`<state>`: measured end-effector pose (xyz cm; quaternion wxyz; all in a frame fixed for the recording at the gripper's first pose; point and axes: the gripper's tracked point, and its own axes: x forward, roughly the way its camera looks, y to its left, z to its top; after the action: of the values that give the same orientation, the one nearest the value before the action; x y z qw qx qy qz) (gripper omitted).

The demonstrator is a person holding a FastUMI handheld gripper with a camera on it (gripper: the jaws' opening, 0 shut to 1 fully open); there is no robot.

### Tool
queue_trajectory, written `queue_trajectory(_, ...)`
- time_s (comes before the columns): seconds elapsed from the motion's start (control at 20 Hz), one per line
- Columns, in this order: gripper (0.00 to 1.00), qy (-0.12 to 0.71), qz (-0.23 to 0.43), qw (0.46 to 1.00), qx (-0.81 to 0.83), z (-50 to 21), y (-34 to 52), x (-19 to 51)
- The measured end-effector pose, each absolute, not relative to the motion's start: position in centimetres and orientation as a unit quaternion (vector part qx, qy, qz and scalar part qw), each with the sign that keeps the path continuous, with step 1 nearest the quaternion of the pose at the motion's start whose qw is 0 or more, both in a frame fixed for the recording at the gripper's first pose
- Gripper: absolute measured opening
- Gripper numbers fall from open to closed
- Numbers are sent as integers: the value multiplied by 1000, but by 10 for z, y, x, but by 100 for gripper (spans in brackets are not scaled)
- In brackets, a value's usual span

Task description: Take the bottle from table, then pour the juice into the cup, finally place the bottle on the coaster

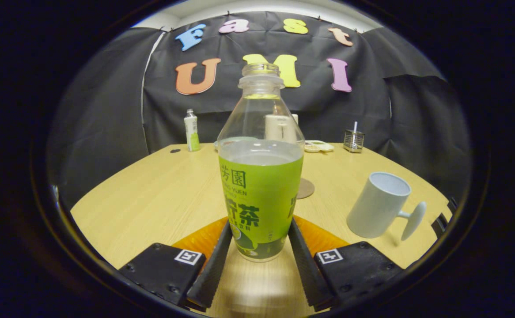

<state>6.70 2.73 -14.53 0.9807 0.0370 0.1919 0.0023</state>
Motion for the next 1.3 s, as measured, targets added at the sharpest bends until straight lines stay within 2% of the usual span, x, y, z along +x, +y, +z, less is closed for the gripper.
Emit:
queue_trajectory(0.3,78,176,21,979,105,-117,31,67)
queue_trajectory(0.45,78,159,38,968,190,-97,38,69)
queue_trajectory(0.7,77,132,72,906,396,-66,58,83)
queue_trajectory(1.3,77,134,63,790,595,-65,56,109)
